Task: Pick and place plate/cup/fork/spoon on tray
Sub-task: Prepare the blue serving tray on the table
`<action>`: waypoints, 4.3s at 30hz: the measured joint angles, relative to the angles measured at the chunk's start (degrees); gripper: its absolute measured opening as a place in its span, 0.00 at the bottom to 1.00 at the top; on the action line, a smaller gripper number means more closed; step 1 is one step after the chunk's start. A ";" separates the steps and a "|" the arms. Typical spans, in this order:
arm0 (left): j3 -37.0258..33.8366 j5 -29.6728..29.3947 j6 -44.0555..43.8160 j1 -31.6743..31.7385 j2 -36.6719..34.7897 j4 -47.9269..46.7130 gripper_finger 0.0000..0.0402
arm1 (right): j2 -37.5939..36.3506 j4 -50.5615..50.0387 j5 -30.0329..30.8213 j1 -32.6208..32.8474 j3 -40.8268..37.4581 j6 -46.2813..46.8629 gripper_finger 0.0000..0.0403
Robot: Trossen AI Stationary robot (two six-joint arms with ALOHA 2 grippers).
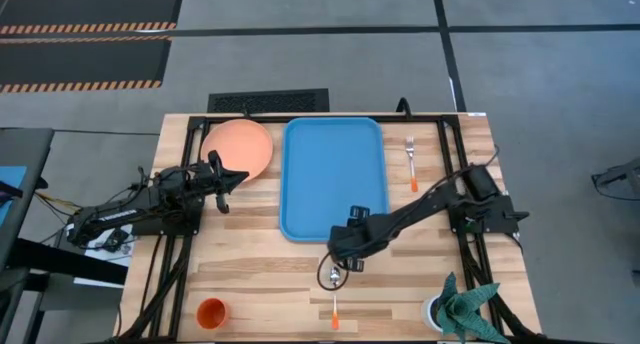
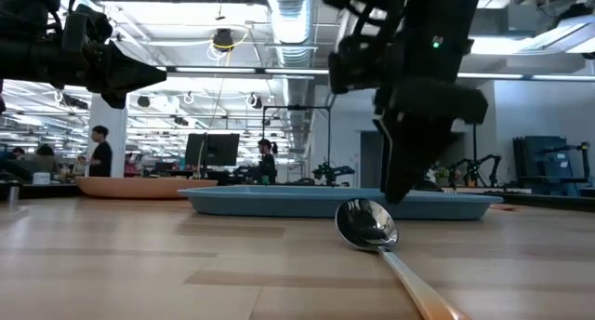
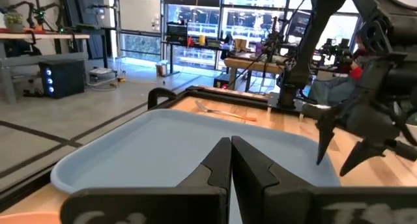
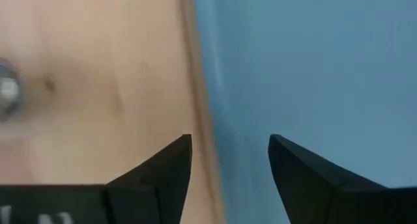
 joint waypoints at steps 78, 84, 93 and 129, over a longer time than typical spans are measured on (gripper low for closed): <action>0.02 -0.59 0.93 0.00 -0.02 -0.06 0.00 | 5.82 -1.53 -4.79 -2.59 30.58 60.73 0.10; 0.00 -0.61 2.29 0.00 -0.02 0.16 0.00 | 11.12 4.65 -4.64 -5.73 30.52 59.63 0.10; 0.00 -0.53 2.49 -0.02 -0.02 -0.06 0.00 | 17.78 18.14 -4.48 -8.64 30.56 58.05 0.04; 0.02 0.70 3.80 -0.01 0.35 0.41 0.00 | 12.62 -27.08 -11.71 6.04 24.96 12.96 0.40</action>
